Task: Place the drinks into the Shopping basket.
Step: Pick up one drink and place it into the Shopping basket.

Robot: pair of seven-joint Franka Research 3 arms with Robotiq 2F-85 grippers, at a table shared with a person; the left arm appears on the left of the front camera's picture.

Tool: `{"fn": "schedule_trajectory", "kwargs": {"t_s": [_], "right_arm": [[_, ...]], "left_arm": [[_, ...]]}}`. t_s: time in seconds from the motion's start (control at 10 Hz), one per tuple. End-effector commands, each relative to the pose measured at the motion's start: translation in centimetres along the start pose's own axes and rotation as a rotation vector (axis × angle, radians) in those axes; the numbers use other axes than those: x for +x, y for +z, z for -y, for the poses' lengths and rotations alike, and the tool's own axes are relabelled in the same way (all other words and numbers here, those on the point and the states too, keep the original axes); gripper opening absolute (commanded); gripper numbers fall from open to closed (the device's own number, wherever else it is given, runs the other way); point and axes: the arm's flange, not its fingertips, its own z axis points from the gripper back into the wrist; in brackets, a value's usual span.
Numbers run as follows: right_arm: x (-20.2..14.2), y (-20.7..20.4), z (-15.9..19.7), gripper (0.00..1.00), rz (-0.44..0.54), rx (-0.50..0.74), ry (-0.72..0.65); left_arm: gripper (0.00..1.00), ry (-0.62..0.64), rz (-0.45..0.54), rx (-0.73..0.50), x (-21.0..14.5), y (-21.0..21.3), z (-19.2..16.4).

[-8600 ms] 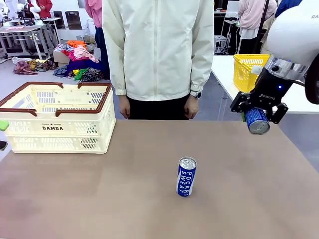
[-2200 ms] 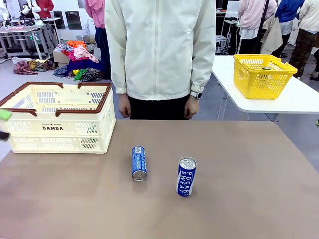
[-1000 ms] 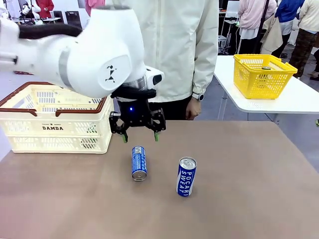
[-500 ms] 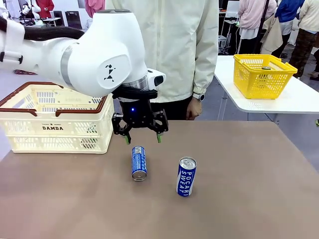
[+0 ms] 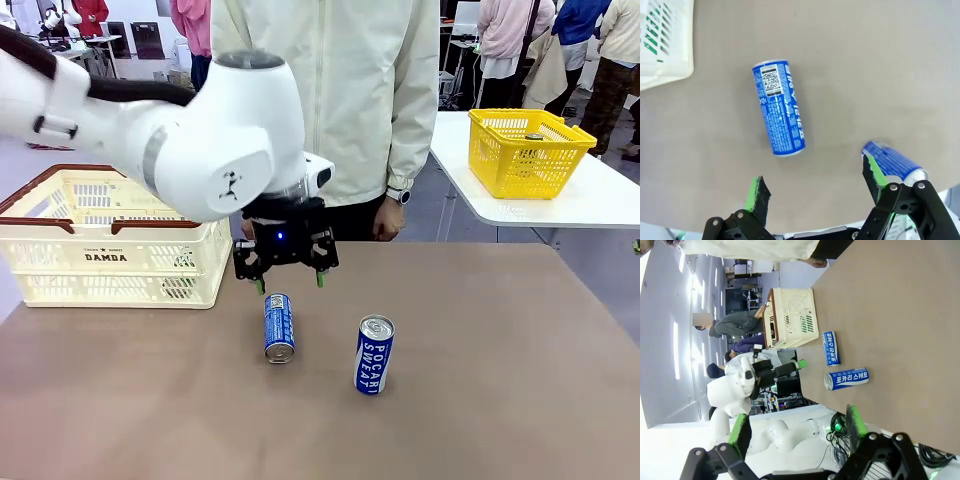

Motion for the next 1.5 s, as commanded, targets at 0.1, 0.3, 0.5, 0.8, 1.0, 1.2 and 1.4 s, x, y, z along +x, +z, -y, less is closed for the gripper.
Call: {"fn": "schedule_trajectory", "kwargs": {"t_s": [0.1,0.3,0.5,0.8,1.0,1.2,1.4], "right_arm": [[0.2,0.1,-0.7,1.0,0.008,0.02,-0.018],[0.2,0.1,-0.7,1.0,0.008,0.02,-0.018],[0.2,0.1,-0.7,1.0,0.008,0.02,-0.018],[0.2,0.1,-0.7,1.0,0.008,0.02,-0.018],[0.2,0.1,-0.7,1.0,0.008,0.02,-0.018],[0.2,0.1,-0.7,1.0,0.008,0.02,-0.018],[0.2,0.1,-0.7,1.0,0.008,0.02,-0.018]], "left_arm": [[1.0,0.084,-0.014,0.085,1.0,-3.8,0.6],[1.0,0.075,-0.037,0.133,2.3,-7.5,0.9],[1.0,0.04,-0.142,0.115,3.2,-11.0,0.3],[1.0,0.071,-0.139,0.15,3.6,-13.4,-0.6],[1.0,0.089,-0.136,0.153,3.8,-14.1,-1.0],[1.0,0.091,-0.142,0.144,3.9,-14.8,-1.0],[0.0,0.093,-0.119,0.126,4.1,-14.9,-1.0]]}}
